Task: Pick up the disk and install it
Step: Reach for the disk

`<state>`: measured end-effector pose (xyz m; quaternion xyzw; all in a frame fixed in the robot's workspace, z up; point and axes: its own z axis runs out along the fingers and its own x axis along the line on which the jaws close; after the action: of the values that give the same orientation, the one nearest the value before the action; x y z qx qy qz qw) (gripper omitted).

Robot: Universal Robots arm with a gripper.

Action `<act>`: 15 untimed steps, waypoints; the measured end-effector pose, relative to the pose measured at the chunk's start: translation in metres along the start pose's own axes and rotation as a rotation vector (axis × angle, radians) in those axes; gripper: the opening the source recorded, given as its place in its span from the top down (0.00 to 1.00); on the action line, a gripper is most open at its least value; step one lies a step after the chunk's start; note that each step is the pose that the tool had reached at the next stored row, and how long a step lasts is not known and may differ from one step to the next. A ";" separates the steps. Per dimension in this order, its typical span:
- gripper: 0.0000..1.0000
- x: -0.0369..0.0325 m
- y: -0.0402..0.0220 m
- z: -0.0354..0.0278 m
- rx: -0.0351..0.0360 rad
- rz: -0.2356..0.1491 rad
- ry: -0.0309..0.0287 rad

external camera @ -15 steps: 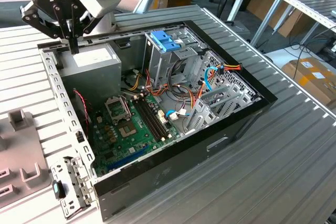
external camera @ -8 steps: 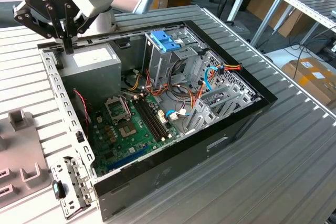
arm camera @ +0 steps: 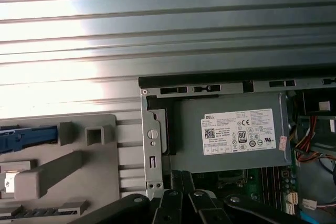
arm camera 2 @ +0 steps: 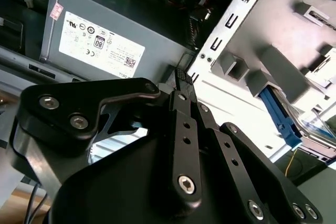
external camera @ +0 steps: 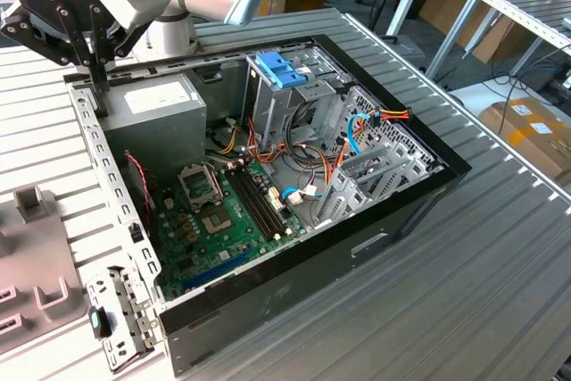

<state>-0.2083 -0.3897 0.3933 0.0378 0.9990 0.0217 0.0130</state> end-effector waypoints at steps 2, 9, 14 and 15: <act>0.89 0.0034 0.0001 -0.0001 0.0000 0.000 0.0000; 0.89 0.0053 -0.0001 -0.0001 0.0001 0.000 0.0001; 0.89 0.0189 -0.0011 -0.0005 0.0000 0.000 0.0001; 0.89 0.0234 -0.0014 -0.0006 0.0000 0.000 0.0001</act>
<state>-0.2318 -0.3893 0.3933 0.0379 0.9990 0.0217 0.0130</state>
